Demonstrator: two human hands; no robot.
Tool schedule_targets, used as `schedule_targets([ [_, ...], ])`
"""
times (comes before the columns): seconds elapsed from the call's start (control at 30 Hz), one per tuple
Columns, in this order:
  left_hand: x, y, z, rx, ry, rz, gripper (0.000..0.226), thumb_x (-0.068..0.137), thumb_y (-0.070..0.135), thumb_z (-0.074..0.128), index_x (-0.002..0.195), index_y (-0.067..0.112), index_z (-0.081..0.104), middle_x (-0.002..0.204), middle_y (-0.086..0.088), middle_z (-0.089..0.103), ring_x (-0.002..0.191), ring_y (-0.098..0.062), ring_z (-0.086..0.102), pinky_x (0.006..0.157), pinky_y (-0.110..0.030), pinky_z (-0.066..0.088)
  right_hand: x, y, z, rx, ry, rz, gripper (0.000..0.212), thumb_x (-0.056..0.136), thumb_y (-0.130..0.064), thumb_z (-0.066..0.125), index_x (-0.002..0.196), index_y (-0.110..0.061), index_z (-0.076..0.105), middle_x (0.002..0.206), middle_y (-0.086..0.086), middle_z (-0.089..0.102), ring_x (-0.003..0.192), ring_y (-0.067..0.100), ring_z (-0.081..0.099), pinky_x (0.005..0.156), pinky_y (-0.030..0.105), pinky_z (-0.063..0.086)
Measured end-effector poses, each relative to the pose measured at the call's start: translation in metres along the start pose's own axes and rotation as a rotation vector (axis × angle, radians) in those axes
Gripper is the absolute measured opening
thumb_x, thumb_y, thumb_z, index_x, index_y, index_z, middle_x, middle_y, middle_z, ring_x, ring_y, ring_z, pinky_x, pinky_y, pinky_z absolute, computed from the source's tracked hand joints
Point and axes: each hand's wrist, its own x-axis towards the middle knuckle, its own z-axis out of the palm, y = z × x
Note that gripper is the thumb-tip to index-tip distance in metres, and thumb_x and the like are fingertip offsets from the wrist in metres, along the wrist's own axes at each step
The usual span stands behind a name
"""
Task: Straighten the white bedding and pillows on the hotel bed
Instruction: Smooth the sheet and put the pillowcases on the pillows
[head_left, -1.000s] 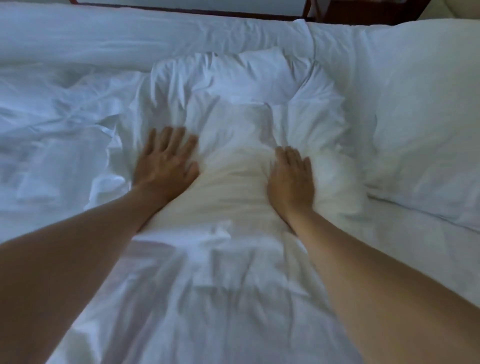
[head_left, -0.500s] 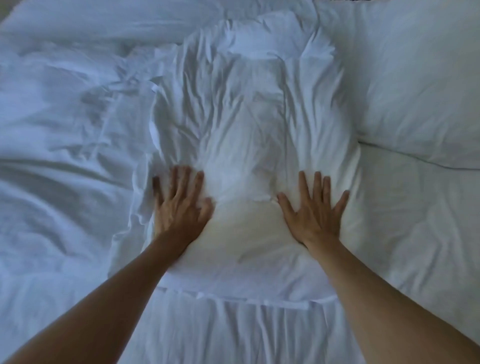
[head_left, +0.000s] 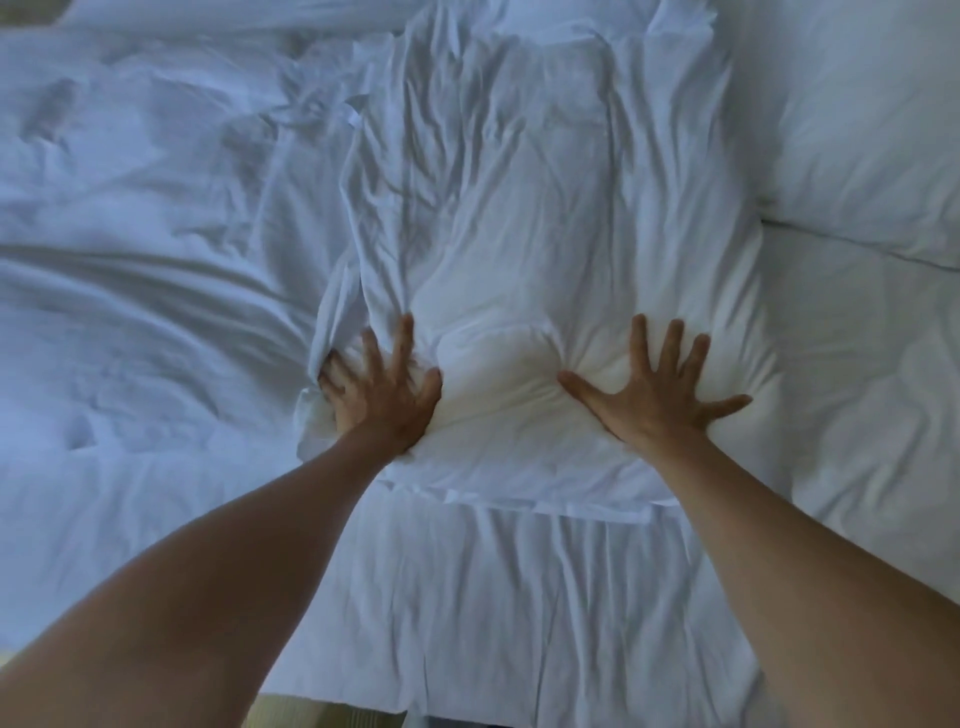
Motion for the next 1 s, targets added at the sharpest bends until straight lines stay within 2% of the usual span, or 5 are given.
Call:
schedule_targets([
  [0.23,-0.017,-0.008,-0.022,0.087,-0.195,-0.010,0.078,0.085,0.077,0.017,0.147,0.050,-0.022,0.164,-0.005,-0.004,0.139,-0.053,0.021,0.111,-0.068,0.016,-0.017,-0.026,-0.011,0.007,-0.065,-0.045,0.103,0.082,-0.069,0.058,0.151,-0.046,-0.015,0.164,0.006,-0.015,0.148,0.041,-0.016,0.099,0.085,0.005],
  [0.37,-0.022,-0.008,-0.040,0.078,-0.220,0.029,0.075,0.089,0.069,0.024,0.152,0.045,-0.008,0.161,-0.008,0.016,0.139,-0.046,0.029,0.111,-0.064,0.019,-0.035,-0.058,0.000,0.154,0.178,-0.343,0.059,0.102,-0.028,0.043,0.156,-0.033,0.019,0.164,0.001,0.017,0.152,0.020,0.009,0.111,0.075,0.005],
  [0.47,-0.016,-0.027,-0.046,0.086,-0.092,0.191,0.072,0.091,0.063,0.028,0.154,0.040,0.004,0.150,-0.004,0.036,0.133,-0.036,0.038,0.111,-0.057,0.024,-0.049,-0.097,0.015,0.168,0.254,-0.490,0.053,0.100,-0.041,0.038,0.151,-0.029,0.035,0.163,-0.002,0.021,0.151,0.015,0.012,0.115,0.067,0.006],
  [0.63,0.002,-0.112,-0.047,0.184,0.075,0.231,0.078,0.084,0.076,0.032,0.146,0.029,0.030,0.153,0.004,0.026,0.147,-0.024,0.011,0.111,-0.069,-0.002,-0.068,-0.170,0.042,-0.098,0.147,-0.538,0.078,0.085,-0.080,0.023,0.153,-0.043,0.013,0.166,-0.005,0.000,0.153,0.020,-0.007,0.108,0.073,-0.013],
  [1.0,0.053,-0.310,-0.045,-0.019,0.143,0.433,0.052,0.090,0.043,0.052,0.132,0.013,0.049,0.126,-0.009,0.059,0.115,-0.032,0.057,0.094,-0.039,0.038,-0.108,-0.357,0.123,-0.054,0.056,-0.199,0.102,0.073,-0.093,0.011,0.156,-0.036,-0.003,0.164,0.019,-0.009,0.150,0.038,-0.013,0.111,0.068,-0.013],
])
